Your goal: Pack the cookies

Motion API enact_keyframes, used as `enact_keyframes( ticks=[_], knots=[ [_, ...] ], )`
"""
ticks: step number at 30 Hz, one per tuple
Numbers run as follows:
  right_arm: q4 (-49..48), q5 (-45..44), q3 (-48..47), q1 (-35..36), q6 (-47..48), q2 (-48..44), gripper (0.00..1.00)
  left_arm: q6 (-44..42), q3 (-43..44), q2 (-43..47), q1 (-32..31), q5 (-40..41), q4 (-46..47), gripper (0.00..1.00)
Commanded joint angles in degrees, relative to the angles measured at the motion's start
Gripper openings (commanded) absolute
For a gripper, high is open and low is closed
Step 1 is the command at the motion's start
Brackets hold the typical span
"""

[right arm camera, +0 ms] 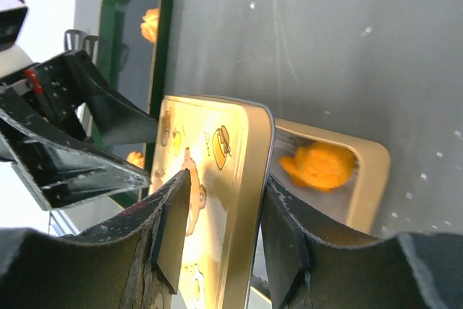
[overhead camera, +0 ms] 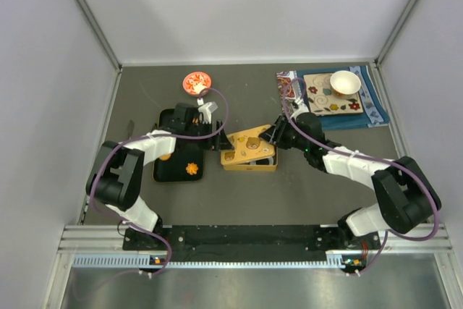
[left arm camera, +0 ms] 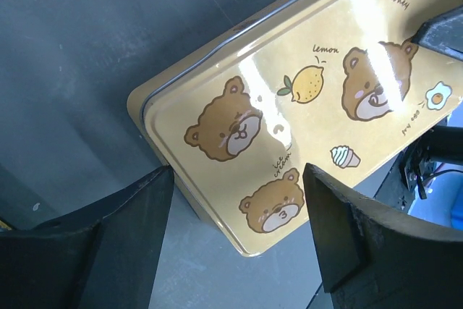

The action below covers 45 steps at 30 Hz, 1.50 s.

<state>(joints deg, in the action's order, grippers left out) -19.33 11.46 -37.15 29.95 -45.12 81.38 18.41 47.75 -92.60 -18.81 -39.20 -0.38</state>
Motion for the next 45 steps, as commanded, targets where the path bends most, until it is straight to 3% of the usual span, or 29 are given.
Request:
enact_keyframes(
  ticks=[1,30,45],
  knots=[
    [0.4,-1.6,1.2,-2.5,3.5,-3.3,0.43,0.1,2.7,-1.4,0.0,-1.8,1.9,0.78],
    [5.9,-7.9,0.1,-4.8,12.4,-3.2,0.45,-3.2,12.0,-6.6,-0.7,0.2,-6.5,0.78],
    [6.2,-3.7,-2.9,-5.6,14.9,2.1,0.49,-3.5,12.4,-6.5,-0.7,0.7,-7.0,0.77]
  ],
)
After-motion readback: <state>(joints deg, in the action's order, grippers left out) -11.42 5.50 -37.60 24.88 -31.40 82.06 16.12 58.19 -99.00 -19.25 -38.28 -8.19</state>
